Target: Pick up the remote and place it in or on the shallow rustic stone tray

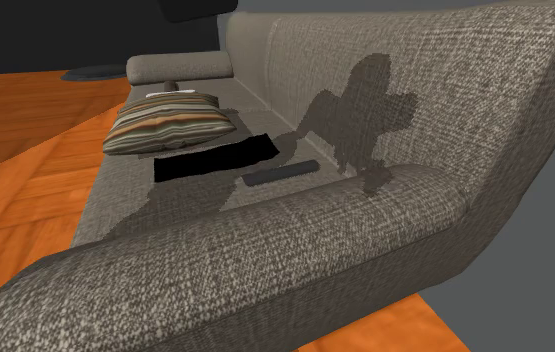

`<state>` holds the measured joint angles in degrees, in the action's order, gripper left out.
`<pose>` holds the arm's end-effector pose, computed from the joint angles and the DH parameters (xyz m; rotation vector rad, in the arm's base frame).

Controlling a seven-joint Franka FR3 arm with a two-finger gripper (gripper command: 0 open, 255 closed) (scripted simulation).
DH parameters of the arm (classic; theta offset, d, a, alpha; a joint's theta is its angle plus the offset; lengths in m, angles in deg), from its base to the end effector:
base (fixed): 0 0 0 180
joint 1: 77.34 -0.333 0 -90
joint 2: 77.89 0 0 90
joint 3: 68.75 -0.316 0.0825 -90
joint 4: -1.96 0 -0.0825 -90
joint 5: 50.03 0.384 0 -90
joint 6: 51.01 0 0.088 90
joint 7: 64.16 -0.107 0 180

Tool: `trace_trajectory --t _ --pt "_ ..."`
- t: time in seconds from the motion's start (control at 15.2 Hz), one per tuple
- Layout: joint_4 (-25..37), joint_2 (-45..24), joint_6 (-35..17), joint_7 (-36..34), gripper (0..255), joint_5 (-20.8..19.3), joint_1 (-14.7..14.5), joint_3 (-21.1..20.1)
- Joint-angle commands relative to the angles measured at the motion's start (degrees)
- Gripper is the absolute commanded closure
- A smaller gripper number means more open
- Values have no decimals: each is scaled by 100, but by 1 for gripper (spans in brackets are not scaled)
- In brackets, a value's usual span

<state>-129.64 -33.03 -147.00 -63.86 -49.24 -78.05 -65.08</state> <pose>0.3181 -0.0225 0.6274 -3.0754 0.0489 -0.2490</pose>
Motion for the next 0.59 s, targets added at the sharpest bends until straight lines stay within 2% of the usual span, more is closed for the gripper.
trace_trajectory --t 0.0,0.53 --pt "0 0 0 0 0 0 0 0" --pt "-154 -866 -896 -909 0 368 -233 -785"
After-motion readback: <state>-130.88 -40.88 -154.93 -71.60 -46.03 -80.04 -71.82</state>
